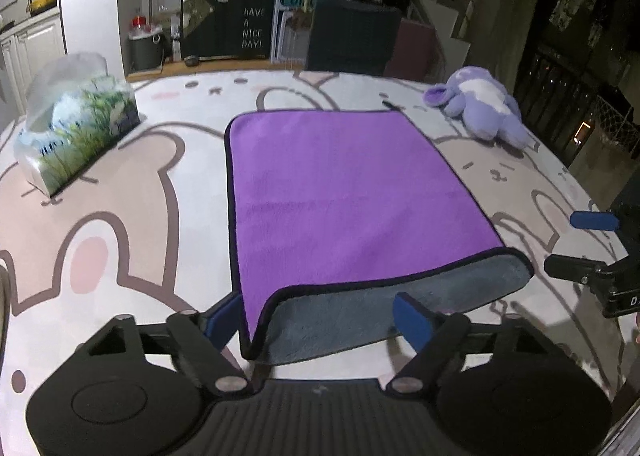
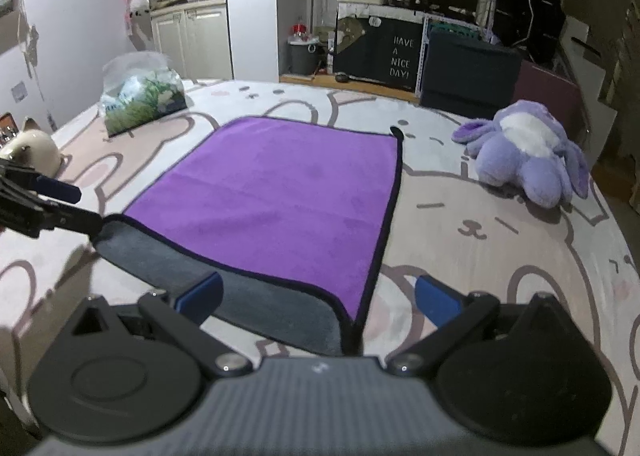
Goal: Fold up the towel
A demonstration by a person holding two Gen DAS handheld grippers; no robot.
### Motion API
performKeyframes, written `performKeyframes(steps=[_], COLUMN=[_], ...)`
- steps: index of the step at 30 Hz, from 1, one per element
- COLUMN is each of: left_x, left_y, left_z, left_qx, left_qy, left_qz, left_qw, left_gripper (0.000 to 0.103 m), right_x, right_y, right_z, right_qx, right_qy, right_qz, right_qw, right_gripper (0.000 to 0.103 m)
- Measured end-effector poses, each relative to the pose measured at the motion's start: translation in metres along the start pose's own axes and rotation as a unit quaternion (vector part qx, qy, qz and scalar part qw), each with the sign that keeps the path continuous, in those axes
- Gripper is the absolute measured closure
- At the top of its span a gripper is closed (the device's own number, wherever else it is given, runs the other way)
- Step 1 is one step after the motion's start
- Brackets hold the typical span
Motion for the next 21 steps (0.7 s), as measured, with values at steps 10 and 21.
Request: performKeyframes(steps=[10,21], left_x=[0.014,0.013], left_y=[0.001,-0.005], left_z=[-0.022,-0.038], left_qx=[0.028,0.055], left_qy=[-0.006,0.017], left_qz=[-0.009,-0.034], left_qw=[0.9996,0.9977], left_gripper=[0.044,0.058], right_x=[-0.014,-0.026], right_y=[0.006,-0.001], right_z=[-0.044,-0.067], right_qx=[0.042,0.088], right_qy=[-0.053,-0.095], right_qz=[0.015,-0.026], right_qw=[0.998,0.991], right_gripper=[0.0,0.039])
Point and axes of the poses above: each gripper's, at about its wrist camera, not at the fingertips, and z roughly against the way its jaws point, x to its left, y to its underside, the point moved 3 cm from there along -z, roughly the way its jaws point, and after that the axes turned 2 degrees about y, right-handed, at the moved point
